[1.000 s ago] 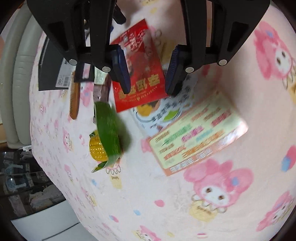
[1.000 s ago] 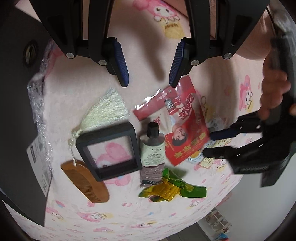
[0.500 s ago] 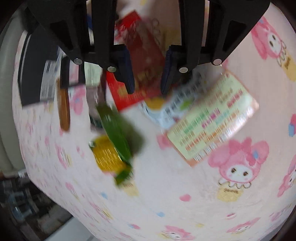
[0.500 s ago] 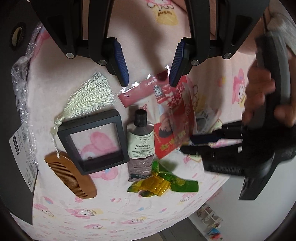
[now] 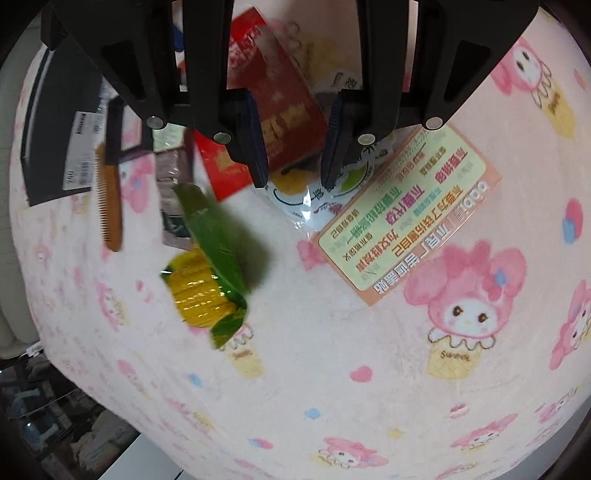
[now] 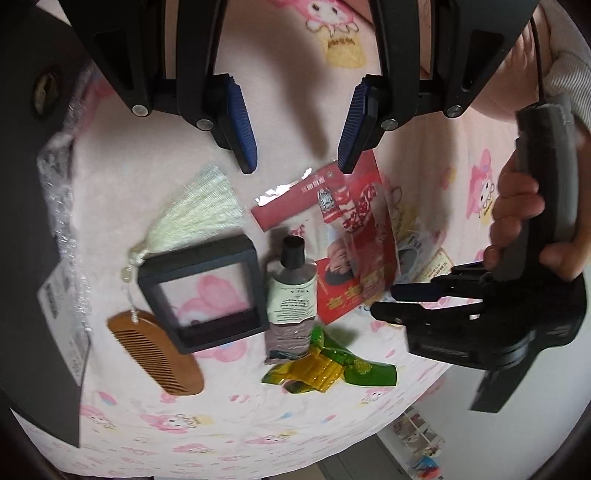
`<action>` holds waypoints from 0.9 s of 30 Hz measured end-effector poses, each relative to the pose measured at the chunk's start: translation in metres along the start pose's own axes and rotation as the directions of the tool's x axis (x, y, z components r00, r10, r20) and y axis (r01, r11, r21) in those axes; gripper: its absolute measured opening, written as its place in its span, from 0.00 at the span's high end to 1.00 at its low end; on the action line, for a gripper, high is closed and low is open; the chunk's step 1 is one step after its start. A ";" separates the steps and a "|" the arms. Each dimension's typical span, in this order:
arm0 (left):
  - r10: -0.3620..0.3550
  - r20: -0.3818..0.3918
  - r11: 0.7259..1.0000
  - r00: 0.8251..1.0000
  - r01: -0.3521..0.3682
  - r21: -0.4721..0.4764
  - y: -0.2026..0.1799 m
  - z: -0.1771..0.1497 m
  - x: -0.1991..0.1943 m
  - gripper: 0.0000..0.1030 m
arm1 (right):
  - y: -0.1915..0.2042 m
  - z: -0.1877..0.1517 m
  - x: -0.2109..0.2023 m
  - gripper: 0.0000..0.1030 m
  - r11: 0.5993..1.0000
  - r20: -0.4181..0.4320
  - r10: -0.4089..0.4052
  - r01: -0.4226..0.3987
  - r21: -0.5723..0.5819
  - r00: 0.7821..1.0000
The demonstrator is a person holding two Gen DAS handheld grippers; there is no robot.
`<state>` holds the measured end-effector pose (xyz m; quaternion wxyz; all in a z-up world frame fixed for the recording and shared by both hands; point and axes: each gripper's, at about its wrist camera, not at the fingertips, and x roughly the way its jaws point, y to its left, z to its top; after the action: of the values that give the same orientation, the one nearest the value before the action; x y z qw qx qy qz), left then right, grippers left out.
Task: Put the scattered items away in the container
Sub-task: 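Lift the red card packet with the left gripper and turn toward the box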
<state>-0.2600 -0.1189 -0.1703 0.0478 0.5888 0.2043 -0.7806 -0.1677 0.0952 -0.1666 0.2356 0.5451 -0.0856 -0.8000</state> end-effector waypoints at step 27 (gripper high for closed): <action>-0.051 -0.113 0.996 0.992 0.059 0.073 -0.015 -0.026 0.014 0.71 | -0.011 -0.008 -0.016 0.62 0.997 0.024 -0.073 0.073 0.035 0.997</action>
<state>-0.2456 -0.0936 -0.1852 -0.0076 0.6270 0.1930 -0.7547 -0.1591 0.1127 -0.1607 0.1958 0.5418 -0.0822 -0.8132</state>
